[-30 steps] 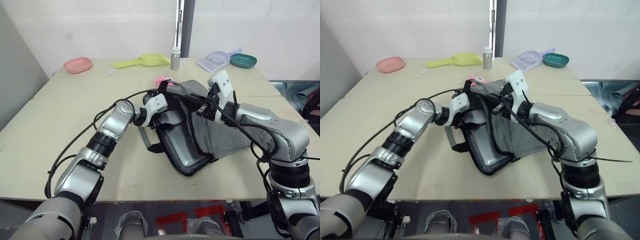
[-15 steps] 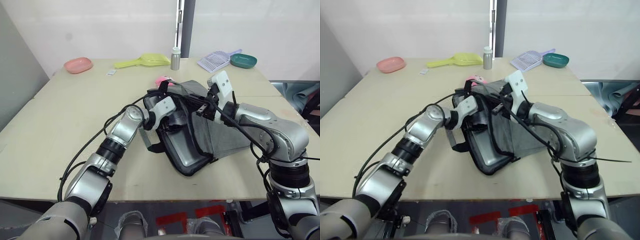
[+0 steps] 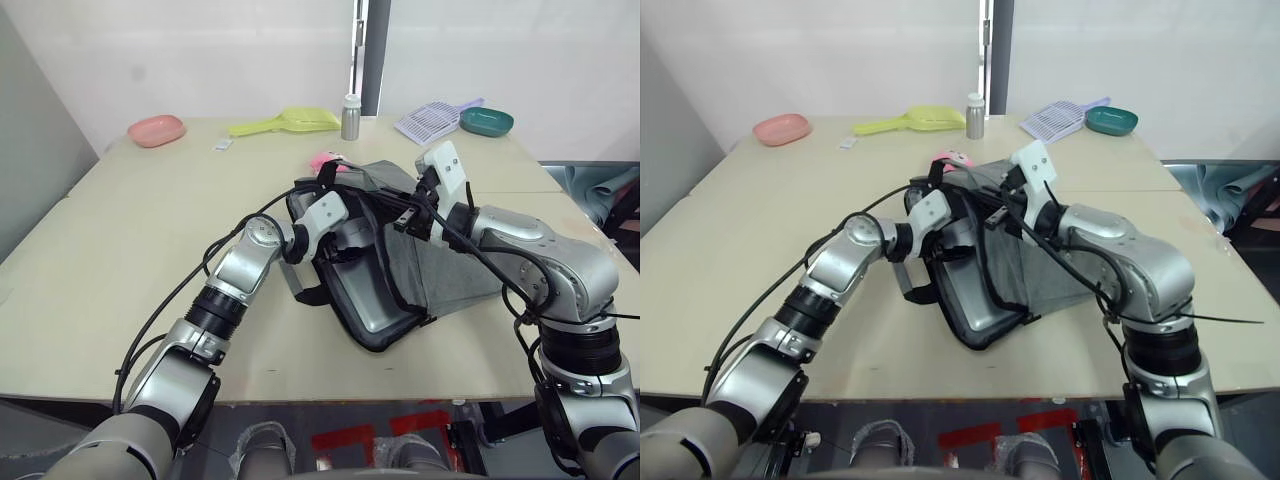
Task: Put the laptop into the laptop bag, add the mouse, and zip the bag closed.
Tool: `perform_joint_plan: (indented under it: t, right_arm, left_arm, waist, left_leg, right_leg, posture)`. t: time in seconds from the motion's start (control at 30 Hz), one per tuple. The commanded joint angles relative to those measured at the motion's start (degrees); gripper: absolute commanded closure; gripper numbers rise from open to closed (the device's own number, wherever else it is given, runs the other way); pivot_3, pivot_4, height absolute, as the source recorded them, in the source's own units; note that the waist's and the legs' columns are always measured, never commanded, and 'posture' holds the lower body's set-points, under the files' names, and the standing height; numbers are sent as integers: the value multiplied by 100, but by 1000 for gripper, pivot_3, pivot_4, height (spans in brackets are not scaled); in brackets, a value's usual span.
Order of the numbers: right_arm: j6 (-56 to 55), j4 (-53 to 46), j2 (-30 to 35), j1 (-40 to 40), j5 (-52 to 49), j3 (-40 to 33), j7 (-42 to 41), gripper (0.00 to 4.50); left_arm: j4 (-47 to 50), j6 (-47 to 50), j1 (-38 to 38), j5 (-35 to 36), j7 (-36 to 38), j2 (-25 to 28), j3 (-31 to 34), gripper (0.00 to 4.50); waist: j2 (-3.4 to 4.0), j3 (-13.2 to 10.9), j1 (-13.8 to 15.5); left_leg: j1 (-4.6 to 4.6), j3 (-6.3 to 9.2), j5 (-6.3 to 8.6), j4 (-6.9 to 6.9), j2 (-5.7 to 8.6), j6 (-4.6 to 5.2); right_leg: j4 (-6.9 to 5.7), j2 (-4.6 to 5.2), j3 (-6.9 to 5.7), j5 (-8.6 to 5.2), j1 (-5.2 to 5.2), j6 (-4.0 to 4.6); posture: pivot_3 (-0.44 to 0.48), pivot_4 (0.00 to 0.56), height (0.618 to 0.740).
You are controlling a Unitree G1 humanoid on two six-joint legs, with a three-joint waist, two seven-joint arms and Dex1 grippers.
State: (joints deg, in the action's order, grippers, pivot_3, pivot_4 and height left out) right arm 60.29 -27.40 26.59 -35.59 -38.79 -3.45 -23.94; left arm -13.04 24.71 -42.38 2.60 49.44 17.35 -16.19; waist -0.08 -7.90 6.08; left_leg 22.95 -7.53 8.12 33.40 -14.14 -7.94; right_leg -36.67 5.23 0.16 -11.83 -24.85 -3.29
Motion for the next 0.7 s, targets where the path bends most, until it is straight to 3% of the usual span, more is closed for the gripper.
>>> perform_joint_plan:
  t: [0.03,0.2,0.23,0.3,0.5,0.7]
  right_arm:
    - [-244,-159,37,-206,-28,-100,-58,4480]
    - [-247,-141,46,-218,-13,-84,-76,4480]
    - [-243,-137,46,-222,-11,-81,-79,4500]
    - [-236,-138,46,-228,-11,-79,-84,4500]
    - [-217,-134,41,-231,-7,-82,-102,4500]
    - [-199,-144,27,-224,-19,-94,-95,4500]
  left_arm:
    - [213,-154,49,110,-158,-104,170,1636]
    - [150,-113,127,183,-339,-248,286,1636]
    - [149,-97,120,198,-369,-267,307,583]
    - [166,-48,91,255,-417,-324,381,26]
    - [633,517,43,797,-264,-379,635,26]
    - [1425,1203,120,1116,-58,225,781,26]
  waist:
    - [0,0,0]
    - [0,0,-4]
    - [0,0,-3]
    - [0,0,-3]
    - [0,0,-4]
    - [2,-1,-24]
  left_leg:
    - [0,0,0,0,0,0]
    - [0,0,-1,0,0,1]
    - [0,0,0,0,0,0]
    - [0,0,0,0,0,0]
    - [0,0,1,-1,0,-1]
    - [-3,-2,6,-5,0,-10]
  right_leg:
    - [0,0,0,0,0,0]
    - [0,0,0,0,0,0]
    - [1,0,0,0,0,0]
    - [1,0,0,0,0,0]
    - [1,0,0,0,0,0]
    - [2,0,1,-1,-1,1]
  posture:
    - [0,150,740]
    - [0,150,740]
    - [0,150,740]
    - [0,150,740]
    - [0,150,740]
    - [0,150,740]
